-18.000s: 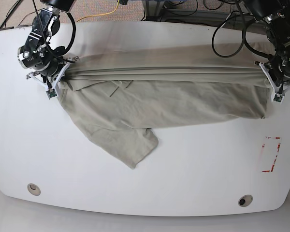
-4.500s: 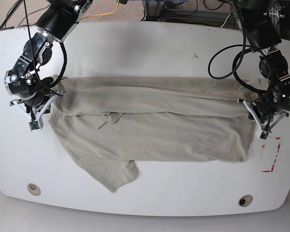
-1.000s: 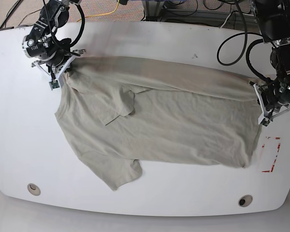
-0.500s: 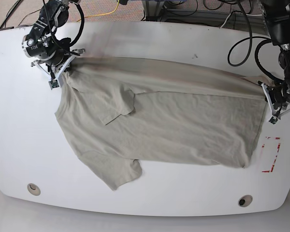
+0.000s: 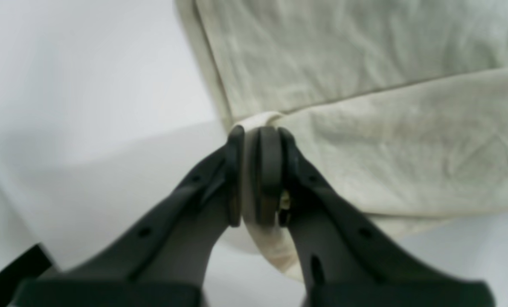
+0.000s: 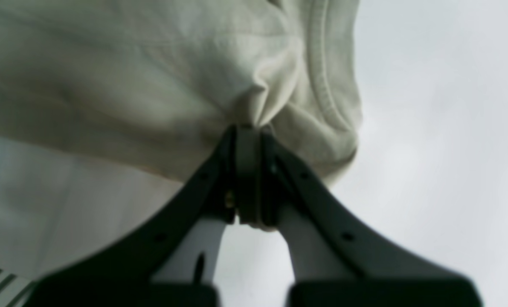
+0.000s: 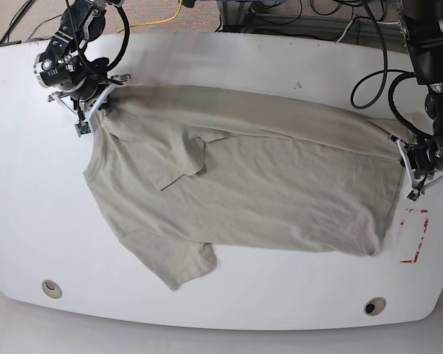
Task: Layout the t-shirt on the table in an organized manner, then fold the t-shirt properly
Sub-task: 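Pull the held edge apart with both grippers, unfolding the shirt flat, then release and regrasp the shirt edge with the left gripper, then drag the held shirt edge with both grippers toward the robot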
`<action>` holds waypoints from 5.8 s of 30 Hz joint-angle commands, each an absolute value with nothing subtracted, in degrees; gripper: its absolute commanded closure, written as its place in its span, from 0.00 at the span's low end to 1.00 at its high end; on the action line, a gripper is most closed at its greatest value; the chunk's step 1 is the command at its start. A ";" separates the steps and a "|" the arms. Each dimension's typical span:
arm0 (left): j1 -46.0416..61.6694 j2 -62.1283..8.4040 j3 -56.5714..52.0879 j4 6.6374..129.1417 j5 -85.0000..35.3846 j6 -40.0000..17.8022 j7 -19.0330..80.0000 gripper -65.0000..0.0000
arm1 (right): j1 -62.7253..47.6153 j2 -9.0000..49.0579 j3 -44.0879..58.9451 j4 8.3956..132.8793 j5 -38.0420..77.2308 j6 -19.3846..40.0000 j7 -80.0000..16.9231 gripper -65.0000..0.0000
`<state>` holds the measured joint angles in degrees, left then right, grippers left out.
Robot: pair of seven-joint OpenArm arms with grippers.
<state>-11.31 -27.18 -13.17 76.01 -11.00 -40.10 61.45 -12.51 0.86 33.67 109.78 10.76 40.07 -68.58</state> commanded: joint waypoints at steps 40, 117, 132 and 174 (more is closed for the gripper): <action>-20.18 -30.37 -9.36 64.92 -10.86 -40.00 53.05 0.92 | -12.09 1.54 35.65 108.18 10.77 40.00 -64.66 1.00; -8.92 -21.58 -25.71 72.66 -11.03 -40.00 51.47 0.38 | -8.40 0.31 41.80 96.22 11.47 40.00 -60.00 0.87; -6.73 -20.26 -22.64 72.57 -10.68 -40.00 51.56 0.48 | -8.40 0.31 41.89 96.31 11.47 40.00 -60.00 0.87; 16.57 -17.54 -24.40 97.45 -4.62 -40.00 59.74 0.97 | -20.44 6.29 42.15 105.54 11.47 40.00 -63.16 1.00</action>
<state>14.52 -16.69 -24.03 94.45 -7.05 -40.38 57.71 -19.51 5.08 41.47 102.94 13.30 40.56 -61.71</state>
